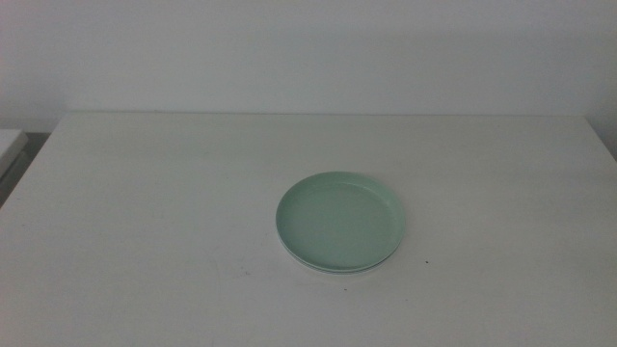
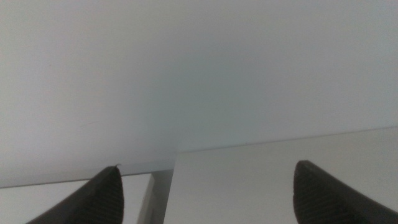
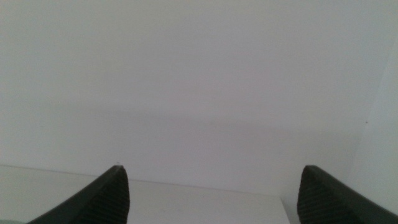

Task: Stack the three bowls on top of each other.

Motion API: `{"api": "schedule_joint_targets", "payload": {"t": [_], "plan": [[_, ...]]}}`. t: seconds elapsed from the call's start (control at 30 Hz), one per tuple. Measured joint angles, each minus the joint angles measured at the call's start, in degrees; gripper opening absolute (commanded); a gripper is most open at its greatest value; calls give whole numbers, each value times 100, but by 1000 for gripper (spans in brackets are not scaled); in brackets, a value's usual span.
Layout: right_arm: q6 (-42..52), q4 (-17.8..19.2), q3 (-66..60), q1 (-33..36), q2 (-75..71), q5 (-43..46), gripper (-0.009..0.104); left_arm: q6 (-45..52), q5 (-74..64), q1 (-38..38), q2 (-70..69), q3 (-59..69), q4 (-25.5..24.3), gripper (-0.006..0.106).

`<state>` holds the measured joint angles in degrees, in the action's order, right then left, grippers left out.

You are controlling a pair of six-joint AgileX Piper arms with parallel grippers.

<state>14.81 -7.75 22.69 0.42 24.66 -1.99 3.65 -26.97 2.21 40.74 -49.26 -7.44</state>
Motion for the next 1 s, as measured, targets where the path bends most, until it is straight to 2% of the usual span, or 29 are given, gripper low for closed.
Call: {"api": "schedule_joint_targets", "payload": {"t": [0.17,0.3,0.37,0.6,0.73,1.0], "plan": [[0,13,0,0,-67,-25,93,0,-21,0,-354,62,-36,94],[0,86,-14,0,-202,-216,93,0,32,0,-686,284,426,94],[0,175,-129,0,-412,-320,93,0,201,0,-979,659,744,94],[0,250,-1386,-22,-1749,-373,93,0,875,0,-2342,2496,975,94],[0,63,-2112,-22,-2253,-497,93,0,890,0,-3081,3311,1112,94],[0,54,-2252,-22,-2438,-806,93,5,1151,0,-4032,4581,1340,94]]}}
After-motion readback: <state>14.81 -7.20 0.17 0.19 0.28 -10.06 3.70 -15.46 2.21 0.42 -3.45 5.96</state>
